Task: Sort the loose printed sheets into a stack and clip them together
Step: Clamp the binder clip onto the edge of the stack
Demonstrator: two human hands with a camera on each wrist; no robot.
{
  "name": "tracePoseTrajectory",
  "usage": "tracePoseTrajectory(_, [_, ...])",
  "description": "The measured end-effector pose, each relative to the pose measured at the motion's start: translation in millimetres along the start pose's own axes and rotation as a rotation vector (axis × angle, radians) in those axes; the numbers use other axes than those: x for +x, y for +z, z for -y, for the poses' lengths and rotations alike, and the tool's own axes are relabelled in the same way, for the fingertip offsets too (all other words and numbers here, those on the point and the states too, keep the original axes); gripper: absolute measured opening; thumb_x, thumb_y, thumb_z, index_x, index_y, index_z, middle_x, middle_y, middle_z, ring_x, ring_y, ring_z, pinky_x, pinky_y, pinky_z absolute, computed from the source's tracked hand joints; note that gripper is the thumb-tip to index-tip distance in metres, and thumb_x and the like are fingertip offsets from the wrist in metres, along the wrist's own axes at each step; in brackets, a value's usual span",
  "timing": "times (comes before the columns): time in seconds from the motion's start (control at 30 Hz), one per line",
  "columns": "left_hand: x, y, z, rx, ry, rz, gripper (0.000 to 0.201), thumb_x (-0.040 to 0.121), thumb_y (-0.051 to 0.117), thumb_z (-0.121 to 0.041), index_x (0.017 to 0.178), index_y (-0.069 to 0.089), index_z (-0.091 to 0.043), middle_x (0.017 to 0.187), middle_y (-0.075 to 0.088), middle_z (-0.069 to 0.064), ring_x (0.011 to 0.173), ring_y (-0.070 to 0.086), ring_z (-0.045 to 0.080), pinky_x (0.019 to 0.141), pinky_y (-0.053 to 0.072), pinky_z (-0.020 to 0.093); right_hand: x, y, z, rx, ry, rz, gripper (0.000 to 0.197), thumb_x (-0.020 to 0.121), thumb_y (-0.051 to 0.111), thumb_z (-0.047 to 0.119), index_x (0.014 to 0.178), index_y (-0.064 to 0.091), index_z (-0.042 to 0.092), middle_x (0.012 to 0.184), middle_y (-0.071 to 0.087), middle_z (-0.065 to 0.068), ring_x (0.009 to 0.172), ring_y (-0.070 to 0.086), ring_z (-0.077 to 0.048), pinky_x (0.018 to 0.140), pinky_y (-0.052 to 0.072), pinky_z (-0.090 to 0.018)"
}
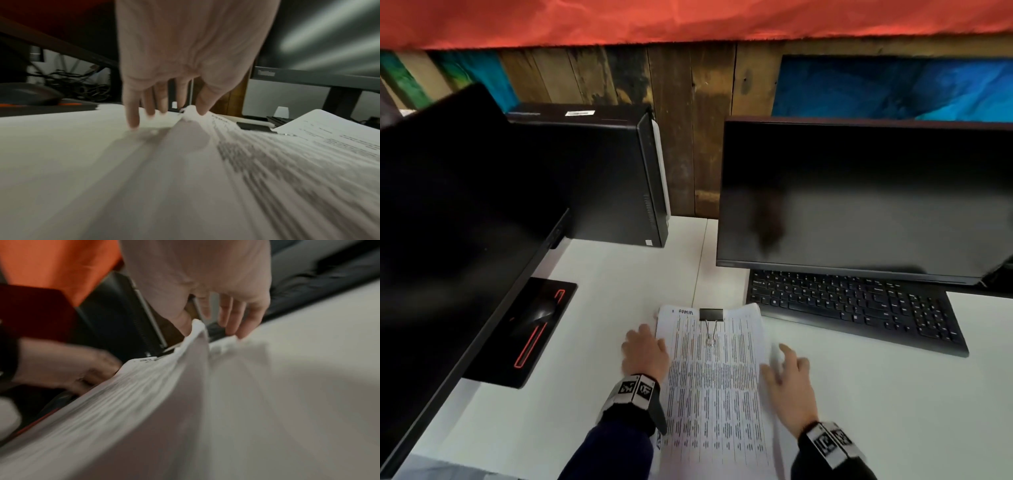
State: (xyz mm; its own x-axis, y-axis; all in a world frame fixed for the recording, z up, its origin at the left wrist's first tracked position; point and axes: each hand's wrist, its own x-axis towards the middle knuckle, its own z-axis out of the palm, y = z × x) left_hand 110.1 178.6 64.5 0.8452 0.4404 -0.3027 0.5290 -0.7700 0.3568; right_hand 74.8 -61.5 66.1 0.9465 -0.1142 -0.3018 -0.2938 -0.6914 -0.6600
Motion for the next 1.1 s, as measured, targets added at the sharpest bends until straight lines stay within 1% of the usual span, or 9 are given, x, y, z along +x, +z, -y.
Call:
tracePoseTrajectory(0.07, [-14, 1, 12, 0.072, -0.061, 0.086, 0.041, 0.099, 0.031, -0.038, 0.126, 0.043, -0.009, 0.128, 0.051, 0.012, 0.117, 0.05, 0.032, 0.091, 0.045, 0.04, -23, 5, -4, 0.034, 0.082, 0.111, 0.044, 0.096, 0.046, 0.028, 0.135, 0.037, 0.011, 0.122, 0.038, -0.009, 0.092, 0.051, -0.023, 0.084, 0.043, -0.03])
tracePoseTrajectory(0.17, [-30, 2, 27, 0.115, -0.123, 0.156, 0.048, 0.099, 0.028, -0.043, 0.124, 0.05, -0.008, 0.123, 0.058, 0.011, 0.114, 0.056, 0.031, 0.091, 0.046, 0.036, -45, 29, -4, 0.027, 0.119, 0.133, 0.051, 0.095, 0.045, 0.039, 0.136, 0.038, 0.009, 0.126, 0.037, -0.01, 0.108, 0.046, -0.026, 0.101, 0.04, -0.034])
tracePoseTrajectory(0.33, [-38, -13, 55, 0.126, -0.204, 0.117, 0.041, 0.098, 0.035, -0.038, 0.116, 0.056, -0.008, 0.117, 0.061, 0.011, 0.108, 0.059, 0.03, 0.084, 0.049, 0.034, -50, 53, 15, 0.026, 0.077, 0.215, 0.064, 0.096, 0.042, 0.044, 0.147, 0.023, 0.011, 0.133, 0.032, -0.012, 0.125, 0.033, -0.028, 0.109, 0.031, -0.036])
tracePoseTrajectory(0.5, [-14, -25, 67, 0.063, -0.24, 0.086, 0.037, 0.096, 0.042, -0.034, 0.112, 0.06, -0.006, 0.116, 0.063, 0.013, 0.107, 0.06, 0.032, 0.087, 0.049, 0.035, -20, 58, 49, 0.131, 0.105, 0.291, 0.075, 0.095, 0.043, 0.045, 0.152, 0.009, 0.011, 0.147, 0.023, -0.016, 0.138, 0.023, -0.031, 0.116, 0.025, -0.041])
tracePoseTrajectory(0.67, [12, -31, 45, -0.13, -0.248, 0.062, 0.031, 0.094, 0.046, -0.021, 0.114, 0.067, -0.01, 0.119, 0.066, 0.014, 0.112, 0.059, 0.034, 0.094, 0.046, 0.035, 10, 45, 60, 0.201, 0.108, 0.26, 0.082, 0.095, 0.046, 0.044, 0.152, 0.002, 0.006, 0.156, 0.019, -0.017, 0.143, 0.022, -0.032, 0.116, 0.023, -0.039])
tracePoseTrajectory(0.8, [22, -32, 36, -0.308, -0.239, 0.057, 0.032, 0.092, 0.048, -0.022, 0.118, 0.067, -0.017, 0.122, 0.065, 0.011, 0.113, 0.058, 0.034, 0.094, 0.046, 0.033, 18, 37, 61, 0.347, 0.153, 0.284, 0.083, 0.096, 0.049, 0.041, 0.152, -0.001, 0.005, 0.157, 0.021, -0.015, 0.143, 0.027, -0.028, 0.113, 0.025, -0.032])
tracePoseTrajectory(0.87, [23, -32, 35, -0.336, -0.216, 0.067, 0.032, 0.091, 0.049, -0.023, 0.117, 0.068, -0.017, 0.121, 0.066, 0.01, 0.112, 0.059, 0.032, 0.092, 0.047, 0.031, 16, 35, 60, 0.401, 0.177, 0.294, 0.083, 0.095, 0.051, 0.04, 0.152, 0.001, 0.006, 0.157, 0.023, -0.015, 0.143, 0.028, -0.028, 0.113, 0.025, -0.031])
tracePoseTrajectory(1.0, [21, -33, 38, -0.376, -0.191, 0.097, 0.033, 0.088, 0.056, -0.018, 0.119, 0.067, -0.015, 0.124, 0.065, 0.008, 0.118, 0.056, 0.03, 0.098, 0.044, 0.03, 11, 34, 57, 0.443, 0.187, 0.319, 0.086, 0.095, 0.053, 0.038, 0.152, -0.003, 0.007, 0.158, 0.018, -0.014, 0.144, 0.025, -0.027, 0.114, 0.023, -0.031])
tracePoseTrajectory(1.1, [17, -29, 39, -0.362, -0.176, 0.11, 0.034, 0.084, 0.057, -0.012, 0.115, 0.07, -0.017, 0.117, 0.069, 0.009, 0.11, 0.06, 0.029, 0.093, 0.047, 0.026, 11, 34, 54, 0.448, 0.181, 0.344, 0.088, 0.094, 0.055, 0.035, 0.151, -0.007, 0.008, 0.159, 0.014, -0.013, 0.145, 0.023, -0.027, 0.114, 0.023, -0.031])
